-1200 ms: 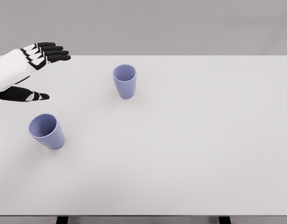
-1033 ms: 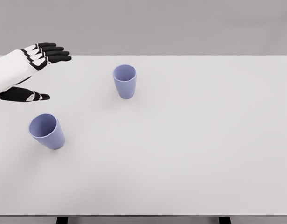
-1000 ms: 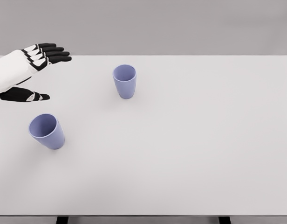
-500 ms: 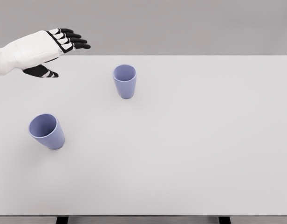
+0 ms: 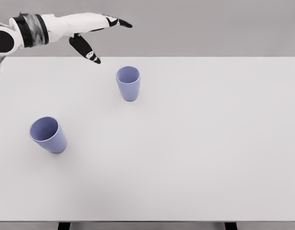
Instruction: Place the right cup on the left cup with left arm
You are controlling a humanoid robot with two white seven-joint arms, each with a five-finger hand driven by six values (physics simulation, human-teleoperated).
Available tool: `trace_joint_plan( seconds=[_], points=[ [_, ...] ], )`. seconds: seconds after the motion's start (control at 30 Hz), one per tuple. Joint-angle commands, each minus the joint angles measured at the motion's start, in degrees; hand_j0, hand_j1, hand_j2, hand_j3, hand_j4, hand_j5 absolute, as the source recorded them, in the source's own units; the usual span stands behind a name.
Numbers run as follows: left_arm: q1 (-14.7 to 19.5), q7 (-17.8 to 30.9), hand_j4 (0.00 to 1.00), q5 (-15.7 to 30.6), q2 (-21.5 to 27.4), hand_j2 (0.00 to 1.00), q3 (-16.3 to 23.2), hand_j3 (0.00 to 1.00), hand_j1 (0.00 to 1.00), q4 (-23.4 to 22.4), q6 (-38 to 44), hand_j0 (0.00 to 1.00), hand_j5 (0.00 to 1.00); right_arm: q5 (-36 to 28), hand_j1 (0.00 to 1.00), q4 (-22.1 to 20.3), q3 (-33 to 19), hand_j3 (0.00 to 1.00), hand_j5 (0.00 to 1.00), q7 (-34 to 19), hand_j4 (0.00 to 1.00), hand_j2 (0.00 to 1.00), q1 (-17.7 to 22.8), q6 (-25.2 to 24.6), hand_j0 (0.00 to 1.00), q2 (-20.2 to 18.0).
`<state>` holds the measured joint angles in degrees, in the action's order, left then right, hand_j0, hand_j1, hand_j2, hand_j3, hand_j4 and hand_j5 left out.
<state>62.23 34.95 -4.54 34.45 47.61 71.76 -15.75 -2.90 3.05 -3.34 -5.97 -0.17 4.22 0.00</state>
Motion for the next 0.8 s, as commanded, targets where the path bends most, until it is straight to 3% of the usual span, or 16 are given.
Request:
trace_joint_plan(
  seconds=[0.0,0.07,0.17,0.23,0.57,0.77],
  points=[
    [0.0,0.0,1.00,-0.3,-3.2,1.00,3.5,1.00,1.00,-5.0,0.9,1.00,1.00,0.0,1.00,0.0,0.0,1.00,1.00,0.0,1.00,1.00,0.0,0.0,1.00,0.0],
    [0.0,0.0,1.00,-1.3,-4.2,1.00,3.8,1.00,1.00,-5.6,0.9,1.00,1.00,0.0,1.00,0.0,0.0,1.00,1.00,0.0,1.00,1.00,0.1,0.0,1.00,0.0],
    [1.8,0.0,1.00,-1.1,-4.5,1.00,9.4,1.00,1.00,-6.7,0.8,1.00,1.00,0.0,1.00,-0.1,0.0,1.00,1.00,0.0,1.00,1.00,0.0,0.0,1.00,0.0],
    [1.9,0.0,1.00,-1.5,-6.2,1.00,10.2,1.00,1.00,-9.1,0.8,1.00,1.00,0.0,1.00,-0.1,0.0,1.00,1.00,0.0,1.00,1.00,0.0,0.0,1.00,0.0],
    [2.5,0.0,0.99,-2.9,-10.7,0.99,11.3,0.99,0.99,-14.9,1.3,0.99,0.99,0.0,1.00,0.0,0.0,1.00,1.00,0.0,1.00,1.00,0.0,0.0,1.00,0.0],
    [2.5,0.0,0.99,-6.2,-11.3,0.99,11.6,0.99,0.99,-14.9,1.3,0.99,0.99,0.0,1.00,-0.1,0.0,1.00,1.00,0.0,1.00,1.00,0.0,0.0,1.00,0.0]
  ],
)
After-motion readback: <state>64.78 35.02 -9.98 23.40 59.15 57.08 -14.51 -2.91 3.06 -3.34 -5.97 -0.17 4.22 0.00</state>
